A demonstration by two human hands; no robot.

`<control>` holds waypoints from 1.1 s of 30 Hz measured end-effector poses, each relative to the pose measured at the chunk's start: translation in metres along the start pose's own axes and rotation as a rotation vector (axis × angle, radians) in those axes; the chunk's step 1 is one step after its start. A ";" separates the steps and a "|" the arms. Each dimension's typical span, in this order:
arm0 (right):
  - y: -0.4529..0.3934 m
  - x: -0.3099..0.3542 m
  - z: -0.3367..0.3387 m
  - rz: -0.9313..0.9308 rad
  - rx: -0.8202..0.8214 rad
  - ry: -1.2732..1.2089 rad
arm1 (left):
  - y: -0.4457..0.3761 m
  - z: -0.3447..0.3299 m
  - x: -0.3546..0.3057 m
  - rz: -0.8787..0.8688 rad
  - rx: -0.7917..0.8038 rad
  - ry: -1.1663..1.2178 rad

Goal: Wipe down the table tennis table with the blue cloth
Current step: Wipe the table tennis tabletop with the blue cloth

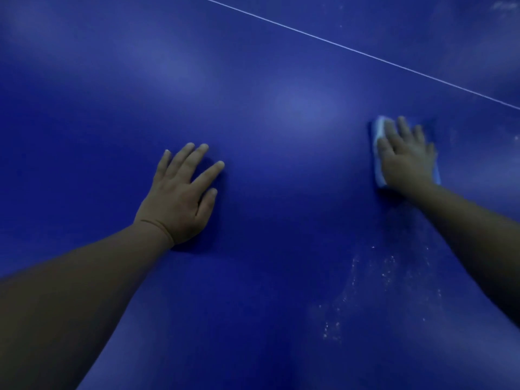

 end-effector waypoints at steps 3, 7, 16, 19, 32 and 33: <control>0.034 -0.004 -0.006 -0.247 -0.094 -0.090 | -0.001 -0.003 -0.002 -0.019 0.021 -0.020; 0.124 0.127 -0.056 0.450 0.050 -0.003 | -0.001 -0.004 -0.004 -0.033 0.036 -0.034; -0.011 -0.045 0.006 -0.175 -0.035 -0.039 | -0.002 -0.003 -0.006 -0.057 0.017 -0.031; 0.022 -0.026 -0.003 -0.102 -0.036 -0.027 | -0.003 -0.003 -0.005 -0.051 0.031 -0.031; 0.097 0.022 -0.022 0.257 0.035 -0.012 | 0.027 0.001 -0.001 0.103 0.098 -0.097; 0.108 0.034 -0.026 0.287 0.040 -0.006 | 0.042 0.004 -0.004 0.104 0.091 -0.074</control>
Point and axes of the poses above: each hand's wrist, its own y-axis away from the middle knuckle, its own z-axis out of the back of the hand, x = y × z, the point moved 10 cm from there along -y, towards the middle knuckle, and after that the axes turned 8 degrees about -y, right-handed, at the moved point
